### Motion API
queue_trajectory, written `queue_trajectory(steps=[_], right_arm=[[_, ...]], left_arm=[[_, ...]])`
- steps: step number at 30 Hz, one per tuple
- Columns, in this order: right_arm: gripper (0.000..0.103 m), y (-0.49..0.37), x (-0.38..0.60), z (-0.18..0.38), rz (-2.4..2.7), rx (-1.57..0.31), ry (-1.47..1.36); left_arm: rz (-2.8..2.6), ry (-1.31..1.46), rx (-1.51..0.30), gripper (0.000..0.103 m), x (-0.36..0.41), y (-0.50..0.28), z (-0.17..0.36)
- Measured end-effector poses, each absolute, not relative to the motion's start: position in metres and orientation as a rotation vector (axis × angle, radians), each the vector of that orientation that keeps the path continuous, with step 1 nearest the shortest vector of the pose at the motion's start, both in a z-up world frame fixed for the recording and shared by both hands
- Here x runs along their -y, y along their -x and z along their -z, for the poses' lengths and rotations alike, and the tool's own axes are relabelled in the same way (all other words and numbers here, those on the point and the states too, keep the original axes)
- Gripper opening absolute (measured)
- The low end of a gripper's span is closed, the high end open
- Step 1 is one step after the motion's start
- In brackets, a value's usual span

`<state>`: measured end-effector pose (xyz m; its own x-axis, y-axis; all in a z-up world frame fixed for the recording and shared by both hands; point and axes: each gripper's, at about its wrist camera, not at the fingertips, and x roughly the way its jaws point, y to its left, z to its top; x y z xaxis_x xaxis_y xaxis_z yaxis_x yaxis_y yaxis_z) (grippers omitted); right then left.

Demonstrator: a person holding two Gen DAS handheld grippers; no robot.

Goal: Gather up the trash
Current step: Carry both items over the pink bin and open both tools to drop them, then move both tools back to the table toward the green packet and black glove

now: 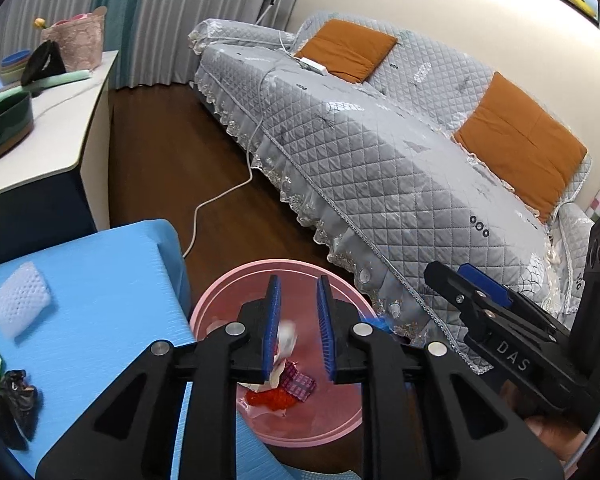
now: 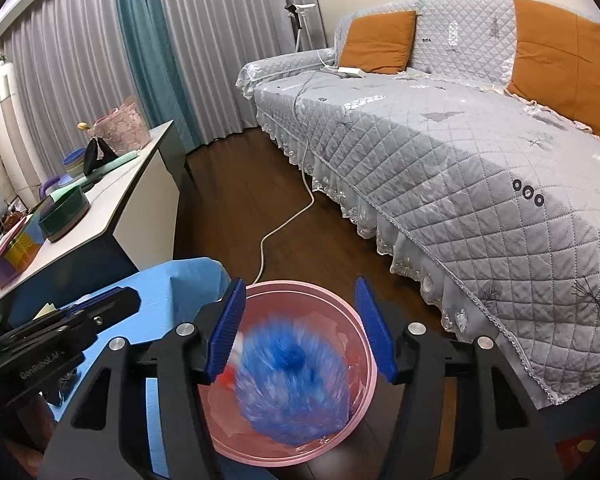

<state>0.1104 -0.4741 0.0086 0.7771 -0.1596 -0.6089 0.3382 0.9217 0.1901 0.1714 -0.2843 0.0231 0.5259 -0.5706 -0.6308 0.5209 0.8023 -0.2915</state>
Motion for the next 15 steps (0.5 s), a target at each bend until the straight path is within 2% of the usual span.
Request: queue_trajectory(steps=[15], right_arm=[[0.057, -0.102, 0.453, -0.027, 0.248, -0.576, -0.300]], left_arm=[[0.571, 0.097, -0.712, 0.018, 0.222, -0.135, -0.052]])
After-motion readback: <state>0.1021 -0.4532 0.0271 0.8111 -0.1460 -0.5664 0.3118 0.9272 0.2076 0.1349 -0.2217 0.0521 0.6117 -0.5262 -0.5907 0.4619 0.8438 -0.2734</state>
